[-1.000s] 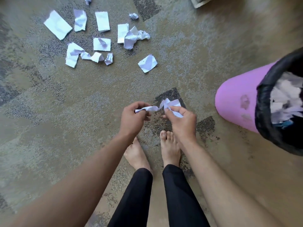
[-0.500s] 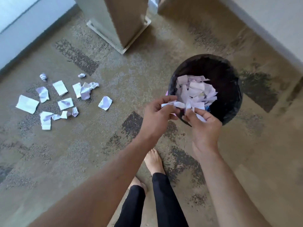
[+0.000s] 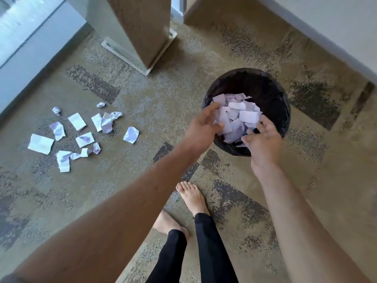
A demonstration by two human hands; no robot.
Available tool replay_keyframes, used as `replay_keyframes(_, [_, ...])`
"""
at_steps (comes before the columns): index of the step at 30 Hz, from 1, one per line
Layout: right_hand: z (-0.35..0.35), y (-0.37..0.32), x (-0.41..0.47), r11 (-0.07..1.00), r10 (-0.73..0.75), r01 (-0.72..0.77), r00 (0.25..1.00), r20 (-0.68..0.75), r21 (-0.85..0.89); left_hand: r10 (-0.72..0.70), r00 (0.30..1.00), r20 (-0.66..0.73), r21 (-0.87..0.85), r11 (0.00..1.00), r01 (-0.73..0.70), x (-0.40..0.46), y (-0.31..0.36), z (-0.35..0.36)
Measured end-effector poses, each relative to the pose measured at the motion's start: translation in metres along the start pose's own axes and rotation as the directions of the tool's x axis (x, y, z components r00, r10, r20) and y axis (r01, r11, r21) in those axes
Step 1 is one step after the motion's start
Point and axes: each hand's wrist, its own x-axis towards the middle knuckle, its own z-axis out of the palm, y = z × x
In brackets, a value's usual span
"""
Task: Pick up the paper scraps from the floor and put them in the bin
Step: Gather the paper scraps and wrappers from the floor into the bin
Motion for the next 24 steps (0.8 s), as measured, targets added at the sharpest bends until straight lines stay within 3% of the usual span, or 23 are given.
replay_keyframes(4, [0.017,0.022,-0.032,0.985,-0.13,0.134,0.991,0.036,-0.108,0.019,0.989,-0.15,0.009,1.0,-0.018,-0.033,-0.02,-0.03])
replay_keyframes(12, [0.097,0.058,-0.094,0.868,-0.232,0.368,0.894,0.383,-0.333,-0.035,0.93,-0.366,-0.019,0.999,0.03,-0.106,-0.069,-0.116])
replay_keyframes(19, [0.174,0.076,-0.122,0.744,-0.158,0.471,0.814,0.56,-0.474,-0.053,0.832,-0.552,-0.019,0.999,0.051,-0.154,-0.086,-0.205])
replay_keyframes(24, [0.215,0.091,-0.132,0.647,-0.089,0.545,0.749,0.657,-0.534,-0.097,0.757,-0.646,0.029,0.988,0.151,-0.177,-0.102,-0.262])
